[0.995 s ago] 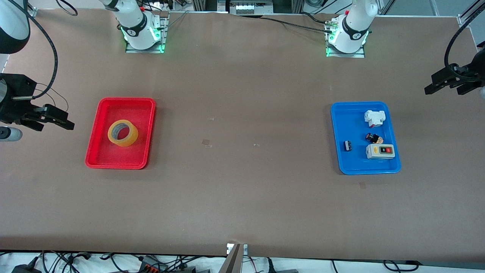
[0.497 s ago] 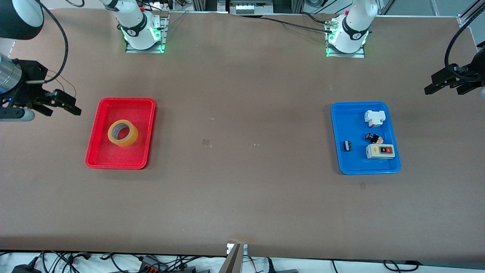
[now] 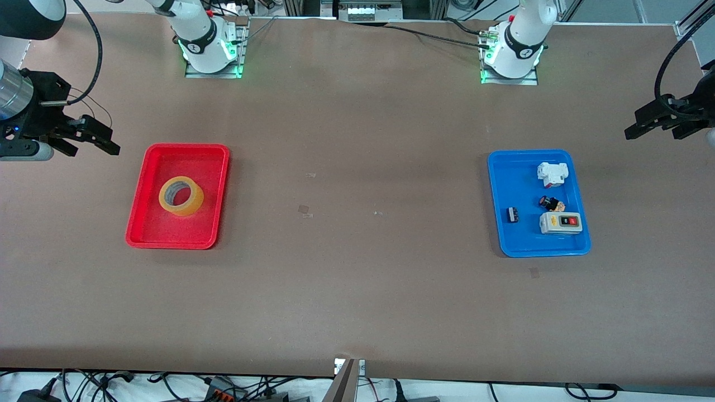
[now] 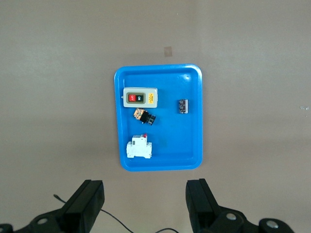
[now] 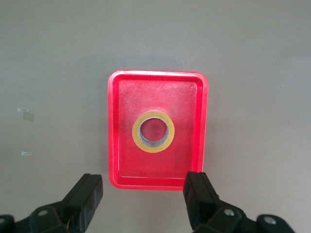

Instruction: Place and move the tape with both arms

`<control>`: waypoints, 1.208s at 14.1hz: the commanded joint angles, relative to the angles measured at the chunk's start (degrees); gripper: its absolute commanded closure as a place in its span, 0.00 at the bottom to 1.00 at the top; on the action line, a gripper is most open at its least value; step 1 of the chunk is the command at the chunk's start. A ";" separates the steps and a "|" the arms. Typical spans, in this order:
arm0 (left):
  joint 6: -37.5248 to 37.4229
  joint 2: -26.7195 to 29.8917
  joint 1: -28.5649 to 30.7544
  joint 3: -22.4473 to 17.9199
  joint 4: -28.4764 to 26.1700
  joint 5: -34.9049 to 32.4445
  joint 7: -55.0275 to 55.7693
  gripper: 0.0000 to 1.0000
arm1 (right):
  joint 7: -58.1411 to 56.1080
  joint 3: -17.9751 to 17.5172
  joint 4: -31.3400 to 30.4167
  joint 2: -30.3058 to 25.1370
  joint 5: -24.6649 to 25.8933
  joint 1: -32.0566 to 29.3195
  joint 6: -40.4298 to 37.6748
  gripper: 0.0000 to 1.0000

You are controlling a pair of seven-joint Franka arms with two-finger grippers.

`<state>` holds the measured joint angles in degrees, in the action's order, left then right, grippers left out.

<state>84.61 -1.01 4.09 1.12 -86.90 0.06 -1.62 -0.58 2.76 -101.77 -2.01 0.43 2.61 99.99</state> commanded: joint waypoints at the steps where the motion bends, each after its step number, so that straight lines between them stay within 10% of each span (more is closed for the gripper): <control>1: 0.55 1.45 -0.05 0.29 -1.26 -0.24 0.48 0.00 | -0.82 0.05 -0.36 -0.89 0.01 0.47 -0.59 0.00; 17: 0.55 1.36 -0.23 0.38 -1.26 -0.33 0.48 0.00 | -0.82 -3.55 0.34 -1.95 -0.08 -4.45 -1.99 0.00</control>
<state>84.61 -1.01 4.02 1.33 -86.90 0.06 -1.55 -0.68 0.25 -101.53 -2.38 0.43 -0.64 99.32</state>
